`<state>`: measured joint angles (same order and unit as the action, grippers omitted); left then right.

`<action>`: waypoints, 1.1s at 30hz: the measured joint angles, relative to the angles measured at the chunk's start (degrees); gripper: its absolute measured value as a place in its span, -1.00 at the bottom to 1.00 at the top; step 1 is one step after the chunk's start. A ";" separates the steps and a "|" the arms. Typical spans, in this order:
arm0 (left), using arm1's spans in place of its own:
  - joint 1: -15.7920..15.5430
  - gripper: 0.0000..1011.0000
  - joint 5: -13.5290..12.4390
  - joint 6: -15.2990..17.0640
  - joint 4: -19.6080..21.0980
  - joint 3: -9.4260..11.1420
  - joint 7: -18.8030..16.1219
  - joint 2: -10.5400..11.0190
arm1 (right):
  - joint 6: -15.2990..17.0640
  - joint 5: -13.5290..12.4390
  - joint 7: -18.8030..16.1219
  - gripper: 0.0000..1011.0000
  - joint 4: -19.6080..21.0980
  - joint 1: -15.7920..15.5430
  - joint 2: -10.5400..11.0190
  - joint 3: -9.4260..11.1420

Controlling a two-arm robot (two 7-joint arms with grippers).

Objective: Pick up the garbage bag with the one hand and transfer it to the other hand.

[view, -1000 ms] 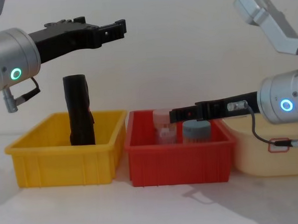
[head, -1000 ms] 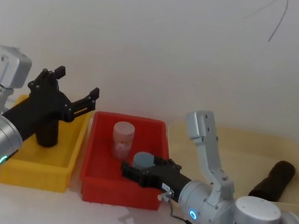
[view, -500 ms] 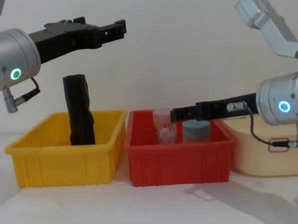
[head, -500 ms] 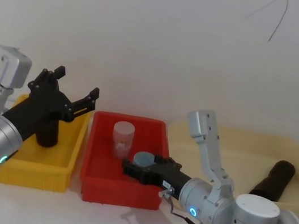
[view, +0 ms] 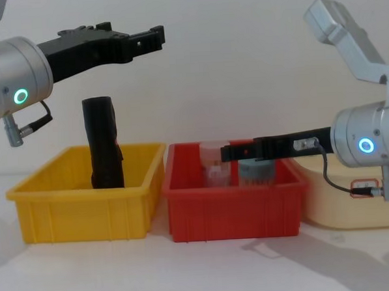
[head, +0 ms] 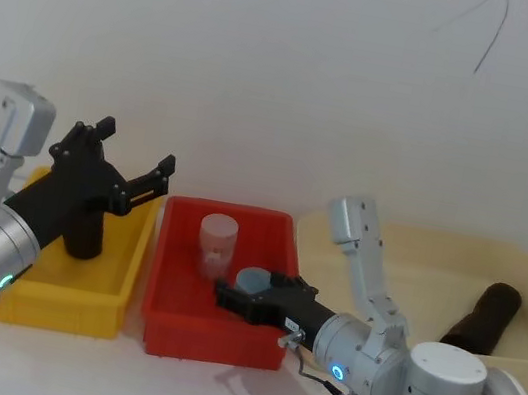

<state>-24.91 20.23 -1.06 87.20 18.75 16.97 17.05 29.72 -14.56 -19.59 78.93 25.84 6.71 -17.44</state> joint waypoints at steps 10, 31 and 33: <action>0.00 0.98 0.00 0.00 0.00 0.00 0.00 0.00 | -1.92 -0.33 -0.79 0.98 -2.42 1.03 0.23 -0.66; 0.00 0.98 0.00 0.00 0.00 0.00 0.00 0.00 | -5.55 -1.51 -1.35 0.98 -6.58 3.00 0.56 -0.58; 0.00 0.98 0.00 0.00 0.00 0.00 0.00 0.00 | -5.76 -1.65 -1.37 0.98 -6.76 3.11 0.63 -0.56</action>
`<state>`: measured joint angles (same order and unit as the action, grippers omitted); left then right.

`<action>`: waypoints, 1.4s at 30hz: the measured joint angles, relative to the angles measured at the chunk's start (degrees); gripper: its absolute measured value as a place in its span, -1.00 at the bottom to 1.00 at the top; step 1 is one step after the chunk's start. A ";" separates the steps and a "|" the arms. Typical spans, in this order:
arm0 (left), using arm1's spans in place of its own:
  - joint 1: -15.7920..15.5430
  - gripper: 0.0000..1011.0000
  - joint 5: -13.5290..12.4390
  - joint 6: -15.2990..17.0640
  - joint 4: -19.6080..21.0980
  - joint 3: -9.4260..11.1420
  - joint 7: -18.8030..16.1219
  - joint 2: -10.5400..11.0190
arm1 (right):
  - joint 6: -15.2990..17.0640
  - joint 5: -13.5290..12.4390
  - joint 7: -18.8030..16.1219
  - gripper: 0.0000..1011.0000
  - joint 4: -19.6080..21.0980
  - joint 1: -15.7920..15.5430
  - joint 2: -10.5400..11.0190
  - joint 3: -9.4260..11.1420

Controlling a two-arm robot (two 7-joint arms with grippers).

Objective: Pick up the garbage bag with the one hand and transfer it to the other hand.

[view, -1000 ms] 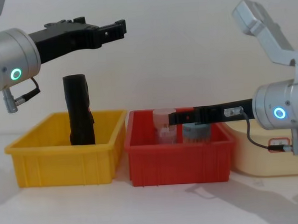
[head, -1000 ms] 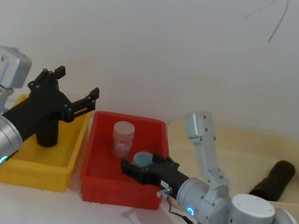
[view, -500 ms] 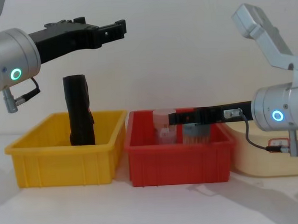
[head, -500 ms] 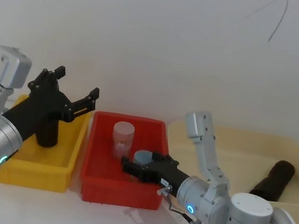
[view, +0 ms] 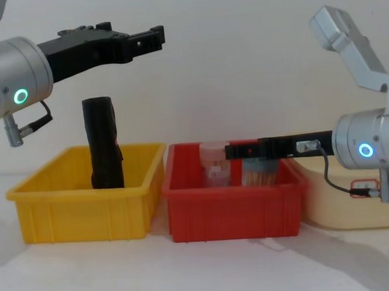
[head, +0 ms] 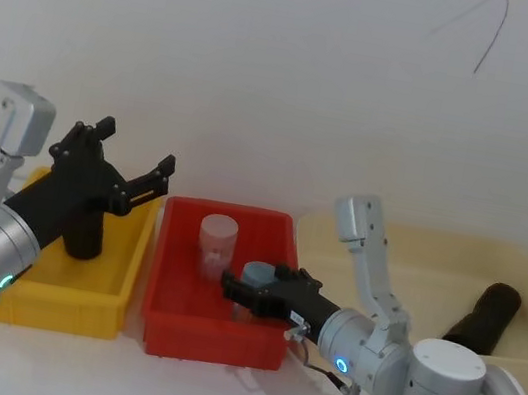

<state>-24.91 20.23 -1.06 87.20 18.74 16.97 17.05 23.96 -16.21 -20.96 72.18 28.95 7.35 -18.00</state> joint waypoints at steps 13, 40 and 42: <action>0.00 0.98 0.00 0.00 0.00 0.00 0.00 0.00 | -0.73 -0.87 -0.32 0.98 0.44 0.28 0.66 0.16; 0.00 0.98 0.00 0.00 0.00 0.00 0.00 0.00 | -0.90 -1.87 -0.73 0.98 0.60 0.24 1.62 -1.24; 0.00 0.98 0.00 0.00 0.00 0.00 0.00 0.00 | -0.91 -1.93 -0.73 0.98 0.32 0.30 1.63 -1.42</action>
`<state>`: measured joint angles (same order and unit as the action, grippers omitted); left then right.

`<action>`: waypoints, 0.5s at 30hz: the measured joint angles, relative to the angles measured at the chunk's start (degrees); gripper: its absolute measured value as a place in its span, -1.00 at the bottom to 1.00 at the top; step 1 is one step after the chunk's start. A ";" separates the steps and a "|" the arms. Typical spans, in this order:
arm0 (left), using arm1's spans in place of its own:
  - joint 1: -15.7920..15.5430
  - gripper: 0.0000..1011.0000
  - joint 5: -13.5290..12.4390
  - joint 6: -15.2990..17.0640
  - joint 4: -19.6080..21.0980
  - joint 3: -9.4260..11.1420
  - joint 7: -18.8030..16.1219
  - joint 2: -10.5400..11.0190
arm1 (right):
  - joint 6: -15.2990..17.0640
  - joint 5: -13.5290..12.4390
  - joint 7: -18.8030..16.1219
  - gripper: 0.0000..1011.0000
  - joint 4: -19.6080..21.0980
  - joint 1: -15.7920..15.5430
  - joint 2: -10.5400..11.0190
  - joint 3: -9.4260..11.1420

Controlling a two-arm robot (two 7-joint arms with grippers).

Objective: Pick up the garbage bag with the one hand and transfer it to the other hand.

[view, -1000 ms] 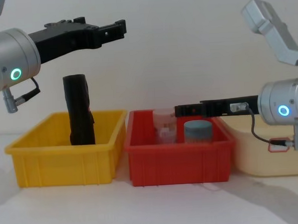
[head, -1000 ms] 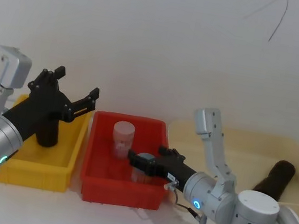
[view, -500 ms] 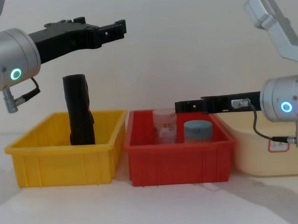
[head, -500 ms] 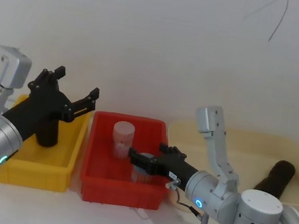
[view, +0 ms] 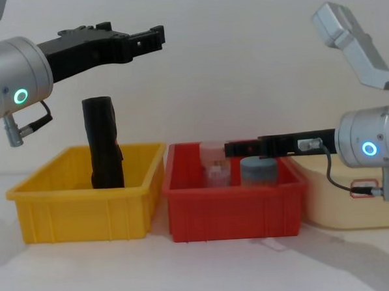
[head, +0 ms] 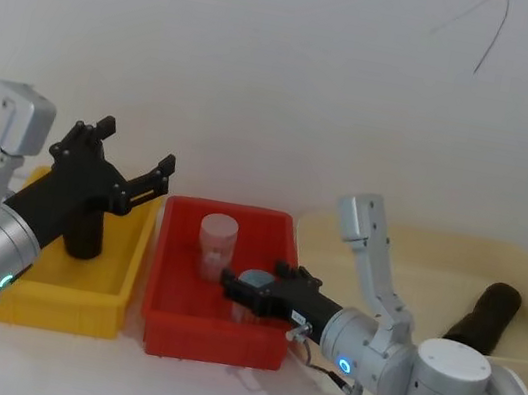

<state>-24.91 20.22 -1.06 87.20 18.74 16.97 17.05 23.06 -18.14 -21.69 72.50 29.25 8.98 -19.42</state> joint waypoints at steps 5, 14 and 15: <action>0.00 0.98 0.00 0.00 0.00 0.00 0.00 0.00 | -0.13 -0.21 -0.03 0.98 -0.66 0.20 0.03 -0.30; 0.00 0.98 0.00 0.00 0.00 0.00 0.00 0.00 | -0.76 -0.86 -0.19 0.98 -2.01 0.61 0.00 -0.49; 0.00 0.98 0.00 0.00 0.00 0.00 0.00 0.00 | -0.85 -0.92 -0.22 0.98 -2.11 0.63 0.00 -0.50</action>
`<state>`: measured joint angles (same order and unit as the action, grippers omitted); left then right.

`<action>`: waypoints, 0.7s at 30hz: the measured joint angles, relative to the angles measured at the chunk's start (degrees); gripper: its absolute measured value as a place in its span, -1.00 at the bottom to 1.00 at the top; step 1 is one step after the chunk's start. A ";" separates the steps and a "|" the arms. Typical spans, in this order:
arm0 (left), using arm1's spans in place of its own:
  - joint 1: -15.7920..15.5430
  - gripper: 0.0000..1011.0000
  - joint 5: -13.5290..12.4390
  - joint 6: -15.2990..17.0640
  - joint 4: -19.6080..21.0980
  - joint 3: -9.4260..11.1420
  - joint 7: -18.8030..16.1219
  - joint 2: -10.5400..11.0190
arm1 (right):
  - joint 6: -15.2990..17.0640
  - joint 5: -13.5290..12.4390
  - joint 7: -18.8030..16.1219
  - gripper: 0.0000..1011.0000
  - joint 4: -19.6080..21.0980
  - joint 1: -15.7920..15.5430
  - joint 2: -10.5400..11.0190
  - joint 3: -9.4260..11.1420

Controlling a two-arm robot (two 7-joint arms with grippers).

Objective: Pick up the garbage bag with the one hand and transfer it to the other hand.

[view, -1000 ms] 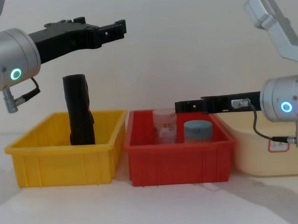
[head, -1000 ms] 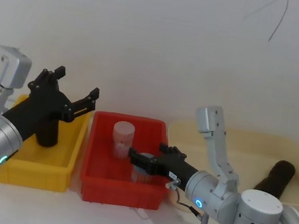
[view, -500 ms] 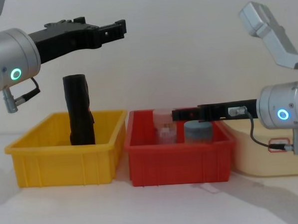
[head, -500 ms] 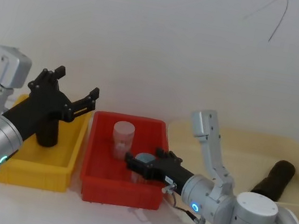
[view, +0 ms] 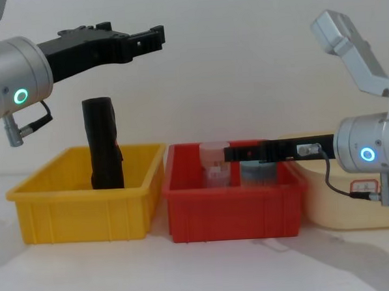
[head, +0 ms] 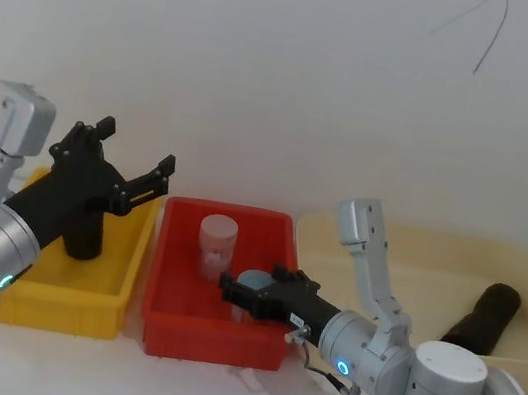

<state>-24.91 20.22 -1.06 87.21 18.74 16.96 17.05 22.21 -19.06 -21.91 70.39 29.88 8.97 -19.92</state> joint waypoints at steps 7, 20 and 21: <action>0.00 0.98 -0.01 0.00 0.00 0.00 0.00 0.00 | -0.62 -0.58 -0.20 0.98 -0.74 0.14 -0.02 -0.04; 0.00 0.98 0.00 0.00 0.00 0.00 0.00 0.00 | -1.10 -1.30 -0.20 0.98 -0.86 0.20 0.27 -0.18; 0.00 0.98 0.00 0.00 0.00 0.00 0.00 0.00 | -1.16 -1.39 -0.19 0.98 -0.82 0.21 0.31 -0.17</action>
<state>-24.91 20.22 -1.06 87.21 18.74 16.96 17.05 21.05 -20.45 -22.10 69.57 30.09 9.28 -20.09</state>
